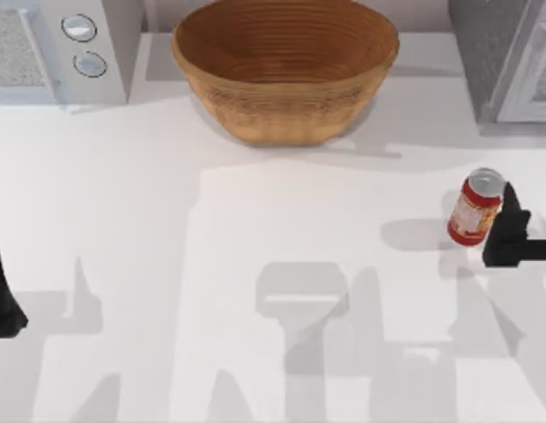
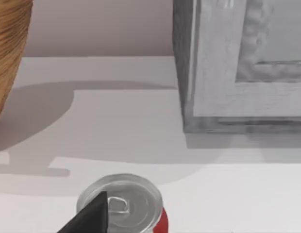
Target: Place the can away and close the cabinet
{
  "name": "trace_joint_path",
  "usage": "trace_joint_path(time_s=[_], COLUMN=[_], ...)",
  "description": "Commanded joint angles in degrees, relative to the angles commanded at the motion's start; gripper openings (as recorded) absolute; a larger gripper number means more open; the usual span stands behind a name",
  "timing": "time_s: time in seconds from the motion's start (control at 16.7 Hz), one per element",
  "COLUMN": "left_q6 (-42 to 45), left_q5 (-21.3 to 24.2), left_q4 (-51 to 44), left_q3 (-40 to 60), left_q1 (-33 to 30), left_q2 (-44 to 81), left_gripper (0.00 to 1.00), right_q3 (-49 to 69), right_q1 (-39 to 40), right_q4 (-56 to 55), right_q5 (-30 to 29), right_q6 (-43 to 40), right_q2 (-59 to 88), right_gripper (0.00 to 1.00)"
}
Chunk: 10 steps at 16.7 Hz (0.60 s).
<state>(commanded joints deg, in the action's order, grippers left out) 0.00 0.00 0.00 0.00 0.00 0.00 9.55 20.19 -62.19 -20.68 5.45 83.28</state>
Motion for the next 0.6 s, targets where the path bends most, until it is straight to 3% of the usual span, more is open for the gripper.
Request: trace_joint_path(time_s=[0.3,0.6], left_q6=[0.0,0.0], left_q5=[0.0,0.0], left_q4=[0.0,0.0], left_q3=[0.0,0.0], left_q1=[0.0,0.0], left_q2=[0.0,0.0], left_gripper=[1.00,1.00], right_q3=[3.0,5.5], right_q1=[5.9,9.5], right_q4=[-18.6,-30.5], right_q5=[-6.2,-10.1], right_q6=[1.5,2.1], right_q2=[25.3,38.3], right_gripper=[1.00,1.00])
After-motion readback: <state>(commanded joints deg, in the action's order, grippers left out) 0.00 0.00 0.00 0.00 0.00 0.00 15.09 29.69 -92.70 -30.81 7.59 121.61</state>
